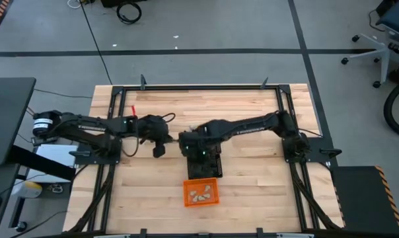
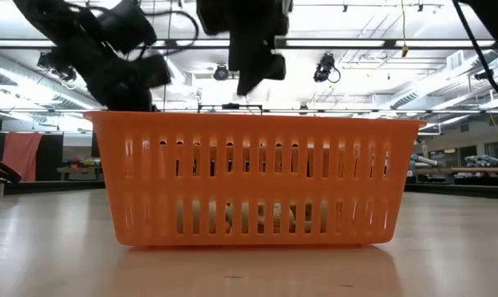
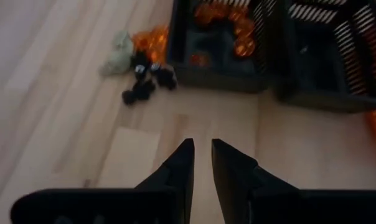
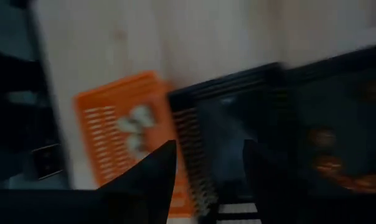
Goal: Sort Halloween decoration
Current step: Put the white skull toy into the orange bin
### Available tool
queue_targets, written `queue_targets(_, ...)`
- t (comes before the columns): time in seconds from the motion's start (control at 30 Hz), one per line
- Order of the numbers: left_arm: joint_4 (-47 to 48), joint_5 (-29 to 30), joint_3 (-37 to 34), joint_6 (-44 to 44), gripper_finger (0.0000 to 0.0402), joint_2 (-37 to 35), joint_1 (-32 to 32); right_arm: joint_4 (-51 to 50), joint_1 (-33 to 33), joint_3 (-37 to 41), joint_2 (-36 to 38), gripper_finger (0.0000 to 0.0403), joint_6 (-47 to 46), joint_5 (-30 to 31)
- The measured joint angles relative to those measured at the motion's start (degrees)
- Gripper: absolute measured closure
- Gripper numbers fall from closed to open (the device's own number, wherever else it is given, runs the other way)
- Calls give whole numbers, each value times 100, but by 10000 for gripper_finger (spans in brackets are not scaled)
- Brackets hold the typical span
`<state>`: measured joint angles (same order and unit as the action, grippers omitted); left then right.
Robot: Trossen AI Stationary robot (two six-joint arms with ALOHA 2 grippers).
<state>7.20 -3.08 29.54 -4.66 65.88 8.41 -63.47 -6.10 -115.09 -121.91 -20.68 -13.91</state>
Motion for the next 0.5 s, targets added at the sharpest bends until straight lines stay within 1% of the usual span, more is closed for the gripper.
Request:
queue_targets(0.1, -230, -158, 0, -157, 342, 425, 55, -148, 223, 0, 0, 215, 115, 340)
queue_targets(0.23, -425, -196, 10, -543, 342, 752, 55, -116, 572, 0, 2, 215, 116, 536)
queue_targets(0.33, -447, -192, 13, -896, 342, 798, 55, -84, 902, 0, 2, 215, -51, 703)
queue_targets(0.43, -422, -188, 13, -1216, 342, 788, 55, -25, 1275, 0, 2, 215, -438, 1228)
queue_targets(0.5, -433, -192, 13, -1414, 342, 754, 55, 72, 1519, 0, 2, 215, -683, 1469)
